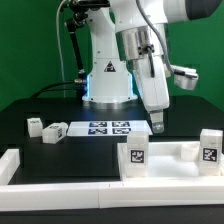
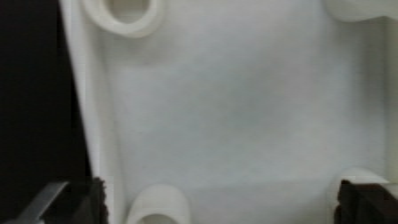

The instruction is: Assemble square table

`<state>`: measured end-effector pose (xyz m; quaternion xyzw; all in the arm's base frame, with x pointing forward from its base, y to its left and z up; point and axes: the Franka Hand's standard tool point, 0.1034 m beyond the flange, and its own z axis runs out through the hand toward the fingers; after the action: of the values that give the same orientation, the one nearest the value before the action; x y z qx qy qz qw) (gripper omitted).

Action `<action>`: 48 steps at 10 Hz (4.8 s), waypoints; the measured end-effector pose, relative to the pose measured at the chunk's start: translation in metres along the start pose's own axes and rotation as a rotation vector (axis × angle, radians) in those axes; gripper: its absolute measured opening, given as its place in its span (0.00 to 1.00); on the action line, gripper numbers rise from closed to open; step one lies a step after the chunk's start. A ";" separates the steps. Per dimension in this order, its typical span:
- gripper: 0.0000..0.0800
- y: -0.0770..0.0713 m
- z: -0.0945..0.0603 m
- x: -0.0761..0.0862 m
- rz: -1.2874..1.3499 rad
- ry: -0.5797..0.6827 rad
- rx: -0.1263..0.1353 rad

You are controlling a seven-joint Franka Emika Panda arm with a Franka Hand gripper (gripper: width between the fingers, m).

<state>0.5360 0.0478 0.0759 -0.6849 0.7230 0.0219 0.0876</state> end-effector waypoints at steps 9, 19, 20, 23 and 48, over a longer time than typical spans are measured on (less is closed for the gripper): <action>0.81 0.047 0.045 -0.015 -0.124 0.036 -0.129; 0.10 0.053 0.061 -0.009 -0.138 0.066 -0.129; 0.10 0.052 0.060 -0.006 -0.131 0.069 -0.124; 0.09 0.052 0.060 -0.006 -0.130 0.069 -0.124; 0.08 0.029 0.031 0.134 -1.797 -0.044 -0.151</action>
Offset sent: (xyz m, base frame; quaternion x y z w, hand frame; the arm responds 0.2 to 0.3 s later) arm 0.0000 0.0000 0.0000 0.0000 0.0000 0.0000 1.0000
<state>0.5038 -0.0779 0.0221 -0.9951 -0.0899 0.0058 0.0400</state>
